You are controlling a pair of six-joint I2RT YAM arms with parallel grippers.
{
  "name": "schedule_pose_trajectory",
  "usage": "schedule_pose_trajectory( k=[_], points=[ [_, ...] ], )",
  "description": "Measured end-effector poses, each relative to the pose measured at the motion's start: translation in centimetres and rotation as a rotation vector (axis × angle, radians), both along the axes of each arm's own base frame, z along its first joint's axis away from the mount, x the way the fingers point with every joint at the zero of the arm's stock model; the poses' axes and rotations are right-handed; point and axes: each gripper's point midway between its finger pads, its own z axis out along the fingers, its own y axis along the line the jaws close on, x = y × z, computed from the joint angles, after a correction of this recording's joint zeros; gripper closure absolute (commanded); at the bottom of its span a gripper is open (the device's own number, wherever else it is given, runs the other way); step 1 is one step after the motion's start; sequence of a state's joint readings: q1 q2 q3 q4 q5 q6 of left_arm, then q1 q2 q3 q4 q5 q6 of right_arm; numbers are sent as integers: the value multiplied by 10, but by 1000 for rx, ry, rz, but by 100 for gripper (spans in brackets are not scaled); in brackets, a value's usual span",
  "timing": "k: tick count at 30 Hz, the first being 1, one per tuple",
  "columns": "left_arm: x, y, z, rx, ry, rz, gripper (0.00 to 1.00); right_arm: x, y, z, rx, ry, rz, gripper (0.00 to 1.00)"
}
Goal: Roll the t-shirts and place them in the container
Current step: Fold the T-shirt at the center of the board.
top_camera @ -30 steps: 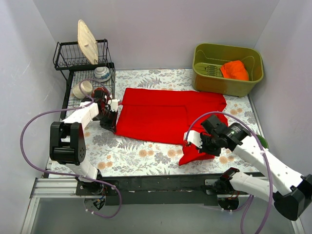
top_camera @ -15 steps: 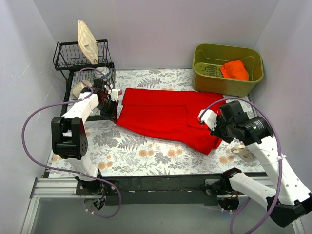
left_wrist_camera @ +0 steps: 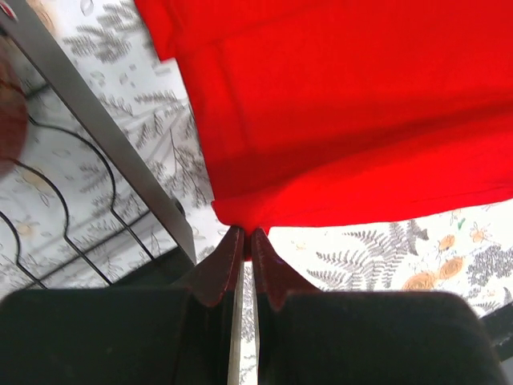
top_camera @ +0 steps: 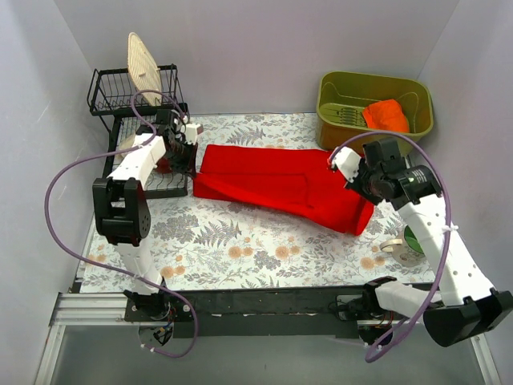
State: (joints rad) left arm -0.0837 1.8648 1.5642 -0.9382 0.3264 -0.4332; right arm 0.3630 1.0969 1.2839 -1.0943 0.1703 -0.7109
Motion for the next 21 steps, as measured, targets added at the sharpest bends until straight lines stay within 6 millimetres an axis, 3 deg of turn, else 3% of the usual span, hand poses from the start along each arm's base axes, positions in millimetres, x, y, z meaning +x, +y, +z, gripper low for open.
schedule_pose_trajectory(
  k=[12,21],
  points=[
    [37,-2,-9,15,-11,8,100,66,-26,-10,-29,-37,-101,99],
    [53,-5,-26,72,5,7,100,125,-17,-14,-4,-65,-69,99]
  ],
)
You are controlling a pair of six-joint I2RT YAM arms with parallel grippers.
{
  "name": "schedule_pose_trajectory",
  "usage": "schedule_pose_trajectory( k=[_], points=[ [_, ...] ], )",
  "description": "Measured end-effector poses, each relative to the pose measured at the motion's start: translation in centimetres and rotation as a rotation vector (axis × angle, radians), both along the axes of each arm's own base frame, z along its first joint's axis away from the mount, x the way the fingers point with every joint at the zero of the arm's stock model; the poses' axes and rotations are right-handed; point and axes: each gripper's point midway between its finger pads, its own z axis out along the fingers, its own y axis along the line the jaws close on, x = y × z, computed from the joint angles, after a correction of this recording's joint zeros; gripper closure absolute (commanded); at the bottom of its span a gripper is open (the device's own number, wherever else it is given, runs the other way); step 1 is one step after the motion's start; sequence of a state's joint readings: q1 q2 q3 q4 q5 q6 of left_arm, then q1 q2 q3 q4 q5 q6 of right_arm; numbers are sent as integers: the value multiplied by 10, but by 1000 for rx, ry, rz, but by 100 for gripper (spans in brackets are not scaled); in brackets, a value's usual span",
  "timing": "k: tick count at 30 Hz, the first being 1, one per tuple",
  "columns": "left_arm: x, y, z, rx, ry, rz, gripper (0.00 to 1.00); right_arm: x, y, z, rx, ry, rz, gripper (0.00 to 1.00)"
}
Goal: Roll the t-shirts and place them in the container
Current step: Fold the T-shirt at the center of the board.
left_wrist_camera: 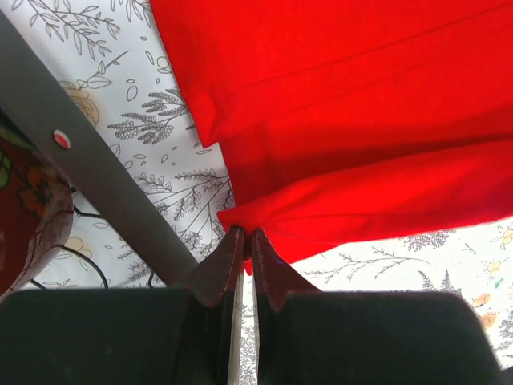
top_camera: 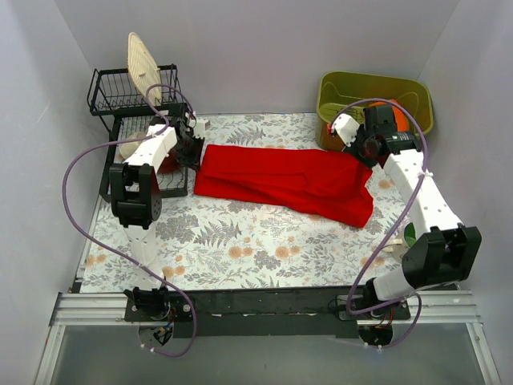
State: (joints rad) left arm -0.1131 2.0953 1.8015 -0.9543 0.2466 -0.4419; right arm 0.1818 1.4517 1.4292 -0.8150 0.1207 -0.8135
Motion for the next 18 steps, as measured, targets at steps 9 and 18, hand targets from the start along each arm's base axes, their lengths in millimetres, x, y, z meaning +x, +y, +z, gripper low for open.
schedule_pose_trajectory(
  k=[9,18],
  points=[
    [10,4,3,46,-22,2,100,47,8,-5,15,-24,4,99],
    [20,4,-7,56,-15,4,100,77,9,-11,3,-40,-12,99]
  ],
)
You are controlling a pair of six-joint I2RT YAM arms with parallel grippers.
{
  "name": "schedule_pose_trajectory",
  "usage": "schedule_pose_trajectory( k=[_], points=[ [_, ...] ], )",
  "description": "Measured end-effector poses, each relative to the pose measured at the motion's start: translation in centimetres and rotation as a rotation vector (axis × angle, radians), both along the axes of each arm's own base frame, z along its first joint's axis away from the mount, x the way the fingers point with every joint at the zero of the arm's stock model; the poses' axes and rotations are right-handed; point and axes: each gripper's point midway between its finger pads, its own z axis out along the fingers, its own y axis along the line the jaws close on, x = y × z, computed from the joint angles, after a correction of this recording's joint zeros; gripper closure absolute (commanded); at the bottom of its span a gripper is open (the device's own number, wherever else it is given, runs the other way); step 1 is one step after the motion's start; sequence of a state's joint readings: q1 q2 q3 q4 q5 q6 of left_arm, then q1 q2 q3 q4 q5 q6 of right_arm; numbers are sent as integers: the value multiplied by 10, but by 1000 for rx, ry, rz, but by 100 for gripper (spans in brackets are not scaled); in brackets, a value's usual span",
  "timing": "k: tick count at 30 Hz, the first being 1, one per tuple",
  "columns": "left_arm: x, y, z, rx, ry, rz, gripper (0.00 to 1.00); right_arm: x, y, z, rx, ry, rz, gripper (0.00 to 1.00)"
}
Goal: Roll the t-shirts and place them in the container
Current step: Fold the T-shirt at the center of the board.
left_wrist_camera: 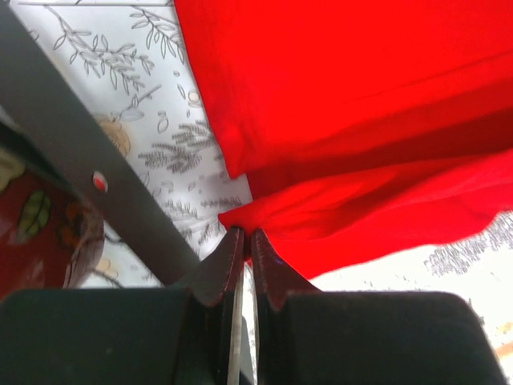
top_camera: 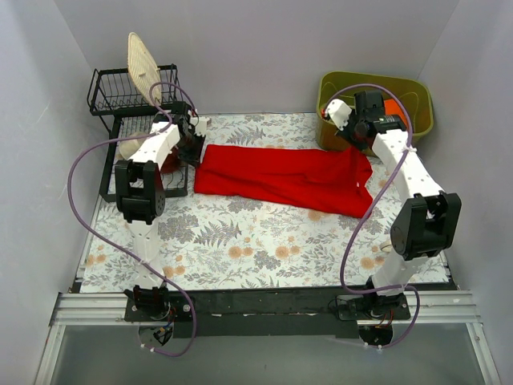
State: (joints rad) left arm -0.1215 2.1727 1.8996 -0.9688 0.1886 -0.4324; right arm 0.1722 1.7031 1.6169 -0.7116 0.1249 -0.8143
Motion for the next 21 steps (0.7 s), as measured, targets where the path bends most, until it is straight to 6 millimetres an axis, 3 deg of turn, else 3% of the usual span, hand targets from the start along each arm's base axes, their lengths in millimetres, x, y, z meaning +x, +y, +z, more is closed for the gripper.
schedule_pose_trajectory(
  k=[10,18,21],
  points=[
    [7,-1,-26,5,41,0,100,19,-4,4,-23,-32,-26,99],
    [16,-5,-20,14,11,-4,100,31,-4,-8,-34,-20,-37,99],
    [16,-5,-20,18,10,-5,92,37,-3,-14,-38,-15,-40,99]
  ],
)
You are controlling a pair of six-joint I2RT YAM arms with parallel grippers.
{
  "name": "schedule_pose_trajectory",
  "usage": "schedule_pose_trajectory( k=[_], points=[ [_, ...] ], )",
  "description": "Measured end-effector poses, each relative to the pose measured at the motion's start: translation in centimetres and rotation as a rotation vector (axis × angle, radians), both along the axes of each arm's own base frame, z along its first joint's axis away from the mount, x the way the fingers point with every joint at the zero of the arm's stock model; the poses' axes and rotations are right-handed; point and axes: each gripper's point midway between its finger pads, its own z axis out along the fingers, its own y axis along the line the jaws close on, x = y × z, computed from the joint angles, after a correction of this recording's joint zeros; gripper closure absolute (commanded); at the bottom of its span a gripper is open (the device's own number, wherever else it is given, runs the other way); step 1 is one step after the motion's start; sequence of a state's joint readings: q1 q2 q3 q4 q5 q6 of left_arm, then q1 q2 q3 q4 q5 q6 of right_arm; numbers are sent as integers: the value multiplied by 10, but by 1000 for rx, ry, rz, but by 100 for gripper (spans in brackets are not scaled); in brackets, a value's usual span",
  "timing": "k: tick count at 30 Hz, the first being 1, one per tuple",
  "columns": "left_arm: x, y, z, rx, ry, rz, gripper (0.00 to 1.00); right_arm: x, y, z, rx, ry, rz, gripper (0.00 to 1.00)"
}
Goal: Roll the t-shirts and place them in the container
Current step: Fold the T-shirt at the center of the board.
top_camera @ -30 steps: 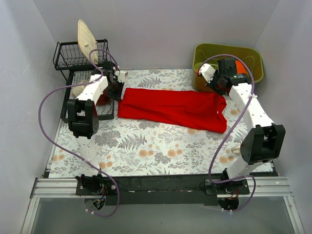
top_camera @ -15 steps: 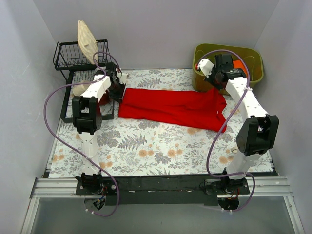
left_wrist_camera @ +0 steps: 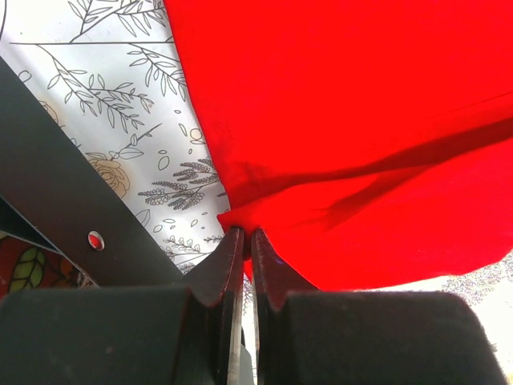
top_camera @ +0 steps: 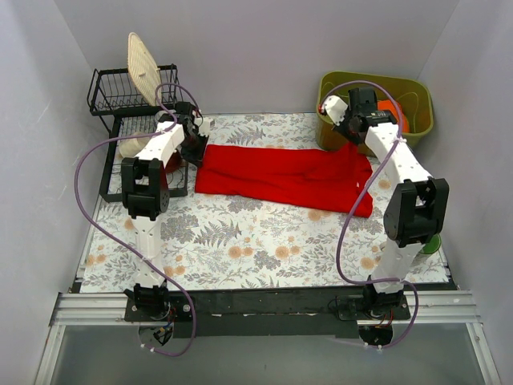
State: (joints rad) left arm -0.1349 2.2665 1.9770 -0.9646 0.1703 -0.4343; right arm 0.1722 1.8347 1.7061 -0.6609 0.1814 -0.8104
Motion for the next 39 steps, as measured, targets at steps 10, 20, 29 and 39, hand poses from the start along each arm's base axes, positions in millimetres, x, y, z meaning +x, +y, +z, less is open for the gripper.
schedule_pose_trajectory(
  k=[10,20,29,39],
  points=[
    [8,5,5,25,-35,24,59,29,2,16,42,-76,-74,50],
    [-23,-15,39,-17,-104,-45,66,-15,4,43,117,-116,-75,43],
    [-50,-28,6,-23,-17,-105,68,-119,0,-63,71,240,38,41],
    [-72,-18,-33,13,56,-133,68,-186,-9,-124,21,500,103,40]
  ],
)
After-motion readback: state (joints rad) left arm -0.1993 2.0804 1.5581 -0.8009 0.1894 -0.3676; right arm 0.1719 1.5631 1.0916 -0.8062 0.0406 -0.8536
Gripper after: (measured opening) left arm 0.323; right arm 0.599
